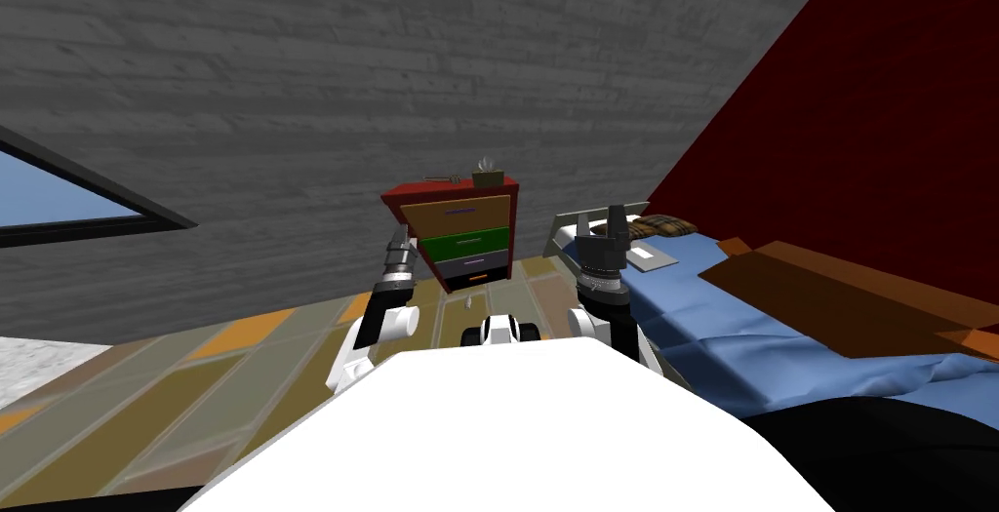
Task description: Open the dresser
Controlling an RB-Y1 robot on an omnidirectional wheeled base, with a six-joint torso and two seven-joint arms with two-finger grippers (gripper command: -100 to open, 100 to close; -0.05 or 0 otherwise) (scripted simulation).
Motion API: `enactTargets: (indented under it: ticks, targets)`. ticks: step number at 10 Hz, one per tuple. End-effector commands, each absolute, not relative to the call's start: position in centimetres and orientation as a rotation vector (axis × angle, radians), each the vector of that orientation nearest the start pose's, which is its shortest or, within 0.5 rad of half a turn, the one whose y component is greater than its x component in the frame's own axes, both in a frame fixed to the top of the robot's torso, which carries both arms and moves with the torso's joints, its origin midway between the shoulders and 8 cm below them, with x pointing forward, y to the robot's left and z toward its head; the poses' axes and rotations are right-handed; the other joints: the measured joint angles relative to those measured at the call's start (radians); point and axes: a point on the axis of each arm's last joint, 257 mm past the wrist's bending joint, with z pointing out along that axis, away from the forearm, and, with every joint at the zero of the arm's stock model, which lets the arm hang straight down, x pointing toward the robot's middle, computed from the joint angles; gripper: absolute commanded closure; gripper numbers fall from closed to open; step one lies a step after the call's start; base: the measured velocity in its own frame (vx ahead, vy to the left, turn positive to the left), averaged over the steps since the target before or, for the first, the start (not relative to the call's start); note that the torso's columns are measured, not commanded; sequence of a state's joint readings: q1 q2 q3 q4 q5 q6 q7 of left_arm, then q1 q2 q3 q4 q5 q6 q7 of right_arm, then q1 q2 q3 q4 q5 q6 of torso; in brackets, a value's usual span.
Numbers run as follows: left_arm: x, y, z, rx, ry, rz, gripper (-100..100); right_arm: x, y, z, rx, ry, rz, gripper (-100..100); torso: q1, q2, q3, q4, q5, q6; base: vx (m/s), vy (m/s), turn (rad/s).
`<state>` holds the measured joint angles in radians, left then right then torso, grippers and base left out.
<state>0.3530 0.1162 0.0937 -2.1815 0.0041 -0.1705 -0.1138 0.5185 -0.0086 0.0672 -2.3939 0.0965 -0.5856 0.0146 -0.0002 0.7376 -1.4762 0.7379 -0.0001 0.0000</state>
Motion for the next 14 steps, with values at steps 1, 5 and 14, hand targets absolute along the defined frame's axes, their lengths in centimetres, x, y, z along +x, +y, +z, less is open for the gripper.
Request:
enactTargets:
  ticks: [1,5,14]
  targets:
    - [42.7,31.2,-4.3,-0.786,0.936,-1.049,-100,30.6,-23.9,8.1,0.448,0.548,1.327,0,-0.001,0.000,0.000,0.000,0.000,0.000,0.099,-0.021,-0.010]
    - [44.0,31.6,-5.9,-0.843,0.984,-1.029,-100,30.6,-23.9,8.1,0.448,0.548,1.327,0,0.000,0.001,0.000,0.000,0.000,0.000,0.090,-0.008,-0.012]
    - [46.9,32.5,-10.7,-1.004,1.104,-0.976,-100,30.6,-23.9,8.1,0.448,0.548,1.327,0,0.000,0.001,0.001,0.000,0.000,0.000,0.119,-0.017,-0.015]
